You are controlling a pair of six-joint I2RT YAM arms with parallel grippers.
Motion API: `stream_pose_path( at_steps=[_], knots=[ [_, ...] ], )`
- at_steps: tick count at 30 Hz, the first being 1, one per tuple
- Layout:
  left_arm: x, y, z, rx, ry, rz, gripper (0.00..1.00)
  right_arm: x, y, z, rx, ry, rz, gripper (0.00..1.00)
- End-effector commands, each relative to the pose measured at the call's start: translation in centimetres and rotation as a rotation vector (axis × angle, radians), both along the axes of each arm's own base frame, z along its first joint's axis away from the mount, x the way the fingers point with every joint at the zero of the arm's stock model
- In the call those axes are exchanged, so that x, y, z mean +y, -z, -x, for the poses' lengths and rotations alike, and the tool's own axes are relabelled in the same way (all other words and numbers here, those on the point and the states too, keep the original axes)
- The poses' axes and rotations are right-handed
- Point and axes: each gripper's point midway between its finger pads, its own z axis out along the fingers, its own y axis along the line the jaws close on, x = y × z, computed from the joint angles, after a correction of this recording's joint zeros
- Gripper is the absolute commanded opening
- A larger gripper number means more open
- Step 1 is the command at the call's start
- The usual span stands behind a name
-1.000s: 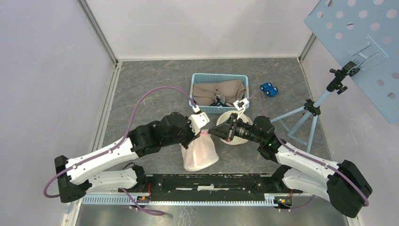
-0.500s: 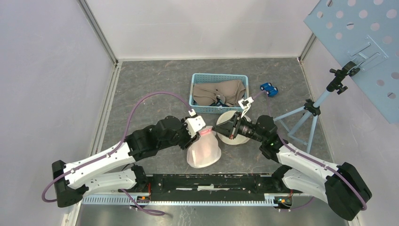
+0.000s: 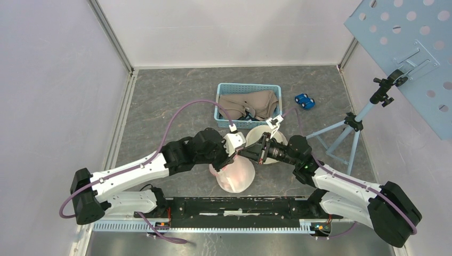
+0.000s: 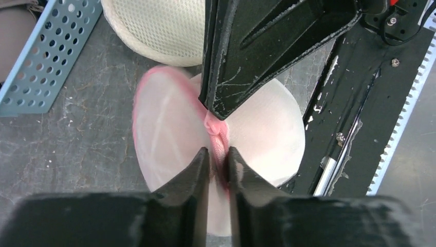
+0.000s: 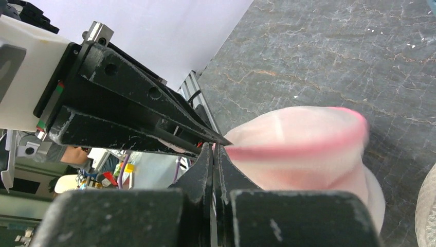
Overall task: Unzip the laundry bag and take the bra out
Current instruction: Unzip the laundry bag at the center of the board.
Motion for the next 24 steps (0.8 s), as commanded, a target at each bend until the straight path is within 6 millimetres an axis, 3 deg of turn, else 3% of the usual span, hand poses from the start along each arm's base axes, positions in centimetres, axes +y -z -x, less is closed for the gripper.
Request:
stream_pose_path(
  at_steps=[1, 4, 8, 14, 21, 24],
  knots=[
    [-1.1, -3.3, -0.3, -0.017, -0.019, 0.114, 0.15, -0.1, -2.2, -0.4, -0.079, 0.022, -0.037, 0.00],
    [-0.1, -3.5, -0.3, -0.044, -0.019, 0.102, 0.03, -0.3, -2.3, -1.2, -0.105, 0.052, -0.003, 0.00],
    [1.5, -3.1, 0.3, -0.070, 0.003, 0.061, 0.02, -1.0, -3.1, -2.3, -0.125, 0.085, -0.004, 0.00],
    [3.5, -2.4, -0.7, -0.129, -0.055, 0.006, 0.02, -1.7, -3.2, -3.3, -0.147, 0.120, 0.028, 0.00],
    [2.9, -4.4, -3.0, -0.233, -0.108, 0.024, 0.04, -0.9, -5.7, -3.8, -0.195, 0.099, 0.001, 0.00],
    [3.1, -4.3, -3.3, -0.269, -0.077, -0.009, 0.04, -0.7, -5.7, -3.6, -0.188, 0.084, -0.004, 0.00]
  ],
)
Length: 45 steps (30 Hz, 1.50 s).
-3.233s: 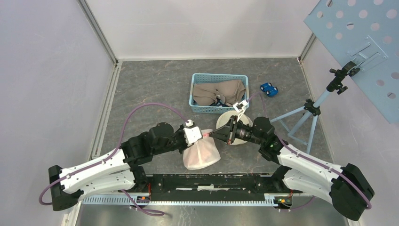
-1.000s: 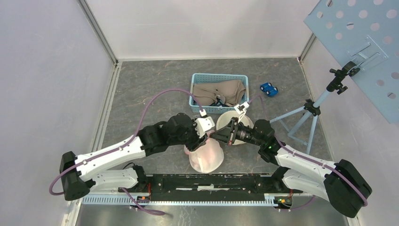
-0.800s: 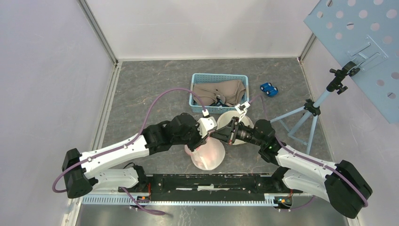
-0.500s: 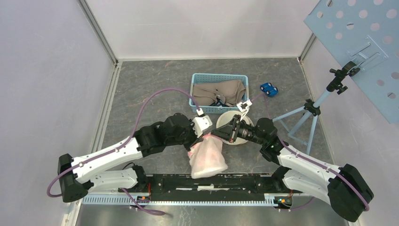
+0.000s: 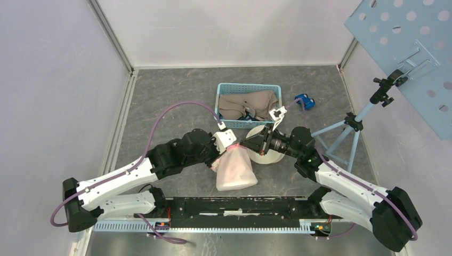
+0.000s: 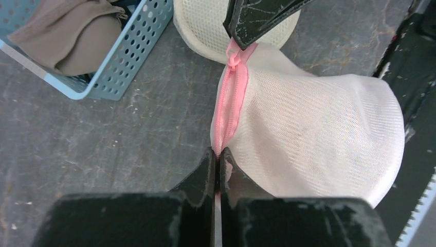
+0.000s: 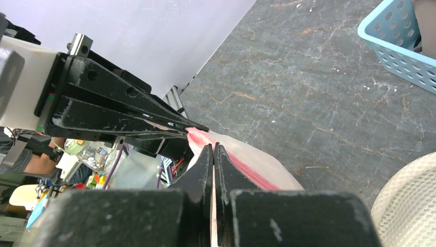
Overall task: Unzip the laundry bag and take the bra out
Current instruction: Unzip the laundry bag at the center of the board.
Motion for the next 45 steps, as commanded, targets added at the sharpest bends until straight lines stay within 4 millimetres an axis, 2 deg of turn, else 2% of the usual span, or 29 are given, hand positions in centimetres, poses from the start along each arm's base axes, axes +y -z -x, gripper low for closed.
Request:
stream_pose_path(
  at_steps=[1, 2, 5, 7, 9, 15, 20, 23, 26, 30, 33, 40, 42, 45],
  knots=[
    [0.0, -1.4, -1.4, -0.117, 0.023, -0.028, 0.05, 0.3, -3.0, -0.5, -0.083, -0.004, -0.057, 0.00],
    [0.0, -1.3, -1.2, -0.112, 0.034, -0.025, 0.09, 0.3, -2.3, -0.1, -0.058, -0.014, -0.063, 0.00],
    [-0.3, -1.2, 0.1, -0.065, 0.077, 0.010, 0.36, 0.4, -0.5, 1.2, -0.001, -0.042, -0.091, 0.00],
    [-0.5, -1.7, 0.7, -0.049, 0.085, 0.055, 0.46, 0.5, 0.3, 1.9, 0.029, -0.054, -0.108, 0.00],
    [-1.0, -2.1, 1.2, -0.028, 0.100, 0.099, 0.52, 0.7, 0.5, 2.3, 0.036, -0.062, -0.117, 0.00],
    [-2.7, -1.4, 1.2, 0.042, 0.111, 0.089, 0.53, 1.6, 0.0, 3.0, 0.031, -0.084, -0.127, 0.00],
    [-3.2, -0.3, 1.0, 0.042, 0.142, 0.047, 0.55, 1.7, -0.2, 3.2, 0.026, -0.084, -0.132, 0.00],
    [-3.2, -0.4, 1.2, 0.023, 0.170, 0.047, 0.54, 1.8, -0.5, 3.1, 0.016, -0.087, -0.122, 0.00],
    [-3.0, -2.0, 2.4, -0.017, 0.249, 0.093, 0.54, 2.0, -0.9, 3.1, 0.005, -0.099, -0.120, 0.00],
    [-1.5, -3.3, 2.5, -0.124, 0.283, 0.090, 0.56, 2.4, -1.3, 3.3, -0.007, -0.125, -0.115, 0.00],
    [-0.9, -3.0, 2.7, -0.138, 0.317, 0.036, 0.56, 2.7, -1.7, 3.5, -0.018, -0.147, -0.116, 0.00],
    [-1.7, -1.9, 2.8, -0.133, 0.389, -0.013, 0.56, 3.5, -2.6, 4.2, -0.039, -0.202, -0.122, 0.00],
    [-1.8, -1.6, 2.4, -0.132, 0.381, -0.032, 0.54, 3.7, -2.8, 4.4, -0.046, -0.212, -0.122, 0.00],
    [-1.9, -1.2, 2.4, -0.115, 0.377, -0.037, 0.45, 3.7, -3.0, 4.5, -0.053, -0.217, -0.123, 0.00]
  ],
)
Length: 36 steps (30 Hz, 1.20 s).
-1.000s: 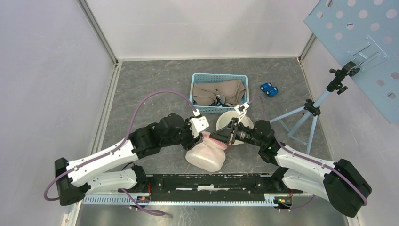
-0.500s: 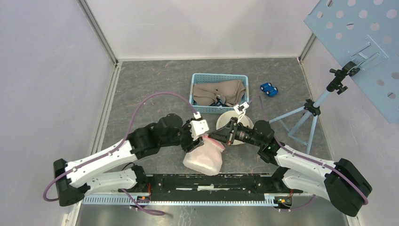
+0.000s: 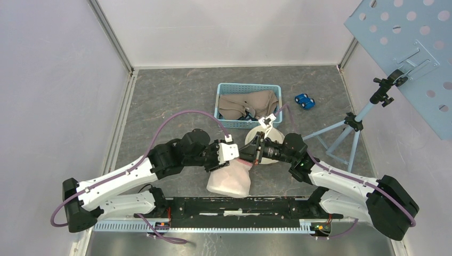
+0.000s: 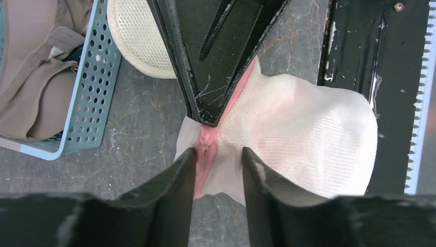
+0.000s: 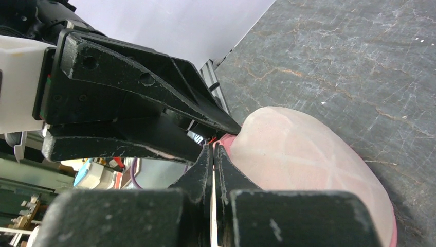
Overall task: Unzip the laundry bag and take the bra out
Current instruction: Unzip the laundry bag at the center of the board.
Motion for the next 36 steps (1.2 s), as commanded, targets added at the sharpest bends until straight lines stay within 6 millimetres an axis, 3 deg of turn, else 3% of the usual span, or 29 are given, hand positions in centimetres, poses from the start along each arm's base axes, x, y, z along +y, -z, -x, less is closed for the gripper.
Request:
stream_pose_path(
  at_steps=[1, 6, 8, 10, 19, 21, 26, 29, 36],
  knots=[
    [-0.6, -1.5, -0.4, -0.042, 0.030, 0.026, 0.40, 0.6, -3.6, 0.2, -0.097, -0.034, -0.068, 0.00],
    [0.0, -2.1, -1.1, -0.044, -0.026, 0.064, 0.26, 0.5, -3.6, 0.2, -0.104, -0.028, -0.063, 0.00],
    [0.3, -2.4, -1.4, -0.050, -0.045, 0.076, 0.31, 0.5, -3.6, 0.2, -0.102, -0.030, -0.062, 0.00],
    [0.5, -2.8, -1.8, -0.066, -0.066, 0.090, 0.43, 0.5, -3.7, 0.3, -0.102, -0.034, -0.065, 0.00],
    [-0.8, -1.9, -2.0, -0.025, -0.033, 0.077, 0.49, 0.7, -4.3, 0.7, -0.111, -0.063, -0.081, 0.00],
    [-1.2, -1.7, -1.5, -0.001, -0.006, 0.079, 0.45, 0.7, -4.4, 0.7, -0.113, -0.063, -0.086, 0.00],
    [-0.9, -1.9, -1.7, -0.010, -0.021, 0.078, 0.18, 0.4, -4.7, 0.0, -0.133, -0.032, -0.074, 0.00],
    [-0.2, -3.1, -2.6, -0.045, -0.073, 0.120, 0.03, 0.0, -5.3, -0.9, -0.153, 0.010, -0.070, 0.00],
    [0.9, -6.3, -5.1, -0.138, -0.180, 0.227, 0.02, -1.7, -7.1, -5.2, -0.227, 0.154, -0.018, 0.00]
  ],
)
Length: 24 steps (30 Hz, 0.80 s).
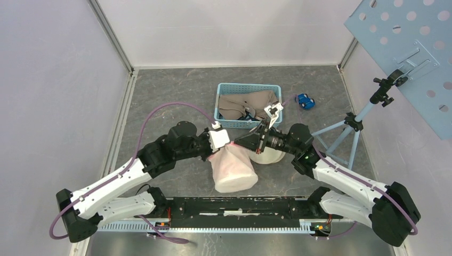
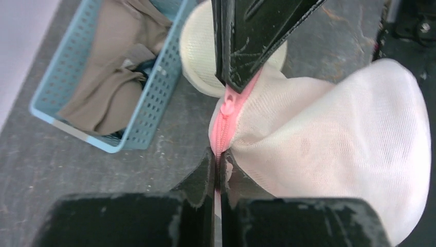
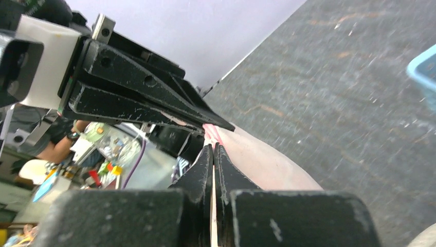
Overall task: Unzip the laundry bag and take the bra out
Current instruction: Unzip the laundry bag at the center of the board.
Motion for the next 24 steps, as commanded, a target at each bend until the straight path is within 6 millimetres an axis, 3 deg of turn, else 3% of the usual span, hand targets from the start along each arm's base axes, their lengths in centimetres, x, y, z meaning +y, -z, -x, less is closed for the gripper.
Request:
stream_pose_path(
  at_steps=[1, 6, 12, 17, 21, 24],
  knots=[
    [0.0, -3.3, -1.9, -0.080, -0.086, 0.108, 0.02, -1.0, -3.9, -3.2, -0.126, 0.109, -0.010, 0.00],
    [0.9, -2.2, -1.9, -0.099, -0.086, 0.050, 0.02, -1.6, -2.9, -4.5, -0.115, 0.145, 0.013, 0.00],
    [1.4, 1.6, -0.1, 0.001, -0.062, 0.012, 0.02, -2.2, 1.2, -3.4, -0.051, 0.129, 0.034, 0.00],
    [1.3, 3.0, 1.2, 0.056, -0.043, 0.024, 0.05, -1.3, 2.4, -1.7, -0.016, 0.070, 0.004, 0.00],
    [1.4, 2.8, 1.2, 0.067, -0.053, 0.019, 0.36, -0.4, 3.5, -0.6, 0.014, 0.034, 0.002, 0.00],
    [1.2, 2.0, 1.4, 0.081, -0.054, 0.046, 0.47, 0.0, 3.2, -0.3, 0.013, 0.023, -0.009, 0.00]
  ],
)
